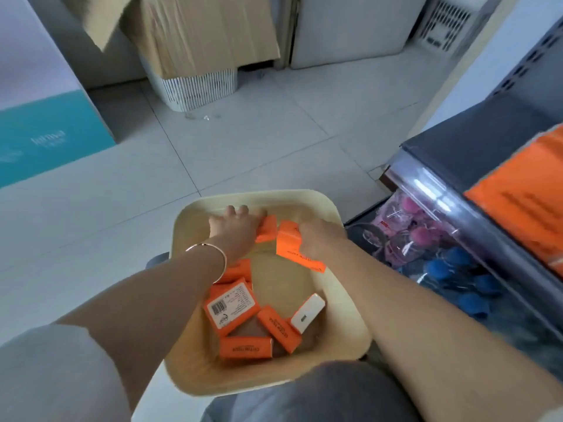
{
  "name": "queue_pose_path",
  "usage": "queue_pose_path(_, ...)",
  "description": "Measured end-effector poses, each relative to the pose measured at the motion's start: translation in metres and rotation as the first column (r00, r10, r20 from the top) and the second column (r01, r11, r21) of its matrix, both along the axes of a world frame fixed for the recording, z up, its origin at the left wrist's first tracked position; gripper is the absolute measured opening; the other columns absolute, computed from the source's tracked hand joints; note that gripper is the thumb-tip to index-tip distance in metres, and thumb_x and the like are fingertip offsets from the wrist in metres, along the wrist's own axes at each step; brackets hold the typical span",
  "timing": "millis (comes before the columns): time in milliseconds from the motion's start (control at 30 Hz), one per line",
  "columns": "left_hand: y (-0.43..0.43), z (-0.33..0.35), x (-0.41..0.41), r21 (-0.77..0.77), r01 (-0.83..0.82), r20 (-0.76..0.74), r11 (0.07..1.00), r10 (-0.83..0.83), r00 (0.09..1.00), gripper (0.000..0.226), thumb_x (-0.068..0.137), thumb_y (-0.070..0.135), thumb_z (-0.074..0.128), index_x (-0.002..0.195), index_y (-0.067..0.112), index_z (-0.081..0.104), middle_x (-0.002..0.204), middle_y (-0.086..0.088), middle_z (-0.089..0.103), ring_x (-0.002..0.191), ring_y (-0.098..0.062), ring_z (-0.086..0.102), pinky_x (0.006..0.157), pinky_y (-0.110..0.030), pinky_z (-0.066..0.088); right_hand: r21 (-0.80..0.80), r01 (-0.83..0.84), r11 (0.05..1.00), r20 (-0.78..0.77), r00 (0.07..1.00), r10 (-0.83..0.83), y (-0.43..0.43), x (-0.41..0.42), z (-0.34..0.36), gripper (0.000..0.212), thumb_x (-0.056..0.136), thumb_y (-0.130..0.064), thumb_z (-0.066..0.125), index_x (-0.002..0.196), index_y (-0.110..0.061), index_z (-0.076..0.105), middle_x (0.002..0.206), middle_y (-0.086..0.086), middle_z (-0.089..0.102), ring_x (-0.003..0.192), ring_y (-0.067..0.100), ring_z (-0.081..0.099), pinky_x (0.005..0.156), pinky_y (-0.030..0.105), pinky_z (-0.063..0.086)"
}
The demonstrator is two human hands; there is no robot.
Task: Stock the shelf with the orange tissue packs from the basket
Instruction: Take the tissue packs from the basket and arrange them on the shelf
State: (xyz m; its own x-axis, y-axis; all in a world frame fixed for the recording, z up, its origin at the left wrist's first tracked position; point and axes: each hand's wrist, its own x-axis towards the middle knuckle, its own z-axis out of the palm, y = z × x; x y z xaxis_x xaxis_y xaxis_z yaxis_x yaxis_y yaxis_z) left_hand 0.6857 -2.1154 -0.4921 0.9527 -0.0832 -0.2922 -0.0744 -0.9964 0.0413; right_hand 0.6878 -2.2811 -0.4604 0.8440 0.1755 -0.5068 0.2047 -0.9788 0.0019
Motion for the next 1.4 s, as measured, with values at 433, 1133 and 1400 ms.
queue_pose_path(433, -0.031, 0.215, -0.076, -0.058, 0.103, 0.444, 0.993, -0.067, 0.894, 0.033, 0.089, 0.01, 0.044, 0.121, 0.018, 0.043, 0.123, -0.003, 0.054, 0.116, -0.028, 0.047, 0.085, -0.039, 0.041, 0.094, 0.124, 0.988, 0.501, 0.852, -0.155, -0.042, -0.104, 0.21, 0.041, 0.088, -0.013, 0.054, 0.127, -0.011, 0.041, 0.125, 0.013, 0.053, 0.116, 0.036, 0.052, 0.087, 0.043, 0.045)
queue_pose_path(1133, -0.228, 0.317, -0.202, -0.204, 0.611, 0.652, 0.765, -0.359, 0.667, 0.034, 0.091, 0.024, 0.056, 0.12, 0.019, 0.04, 0.121, -0.002, 0.054, 0.112, -0.029, 0.047, 0.074, -0.041, 0.044, 0.334, 0.457, 0.824, 0.76, 0.387, -0.523, -0.25, -0.303, 0.301, 0.053, 0.089, -0.011, 0.055, 0.136, -0.028, 0.039, 0.127, 0.008, 0.049, 0.118, 0.033, 0.046, 0.094, 0.043, 0.045)
queue_pose_path(1400, -0.337, 0.326, -0.245, -0.106, 0.713, 0.669, 0.693, -0.481, 0.567, 0.045, 0.086, 0.009, 0.051, 0.128, 0.022, 0.04, 0.123, -0.004, 0.05, 0.117, -0.03, 0.044, 0.084, -0.044, 0.045, 0.43, 0.558, 0.71, 0.77, 0.184, -0.611, -0.338, -0.357, 0.278, 0.054, 0.089, -0.009, 0.053, 0.135, -0.033, 0.041, 0.13, 0.004, 0.045, 0.122, 0.029, 0.038, 0.095, 0.043, 0.038)
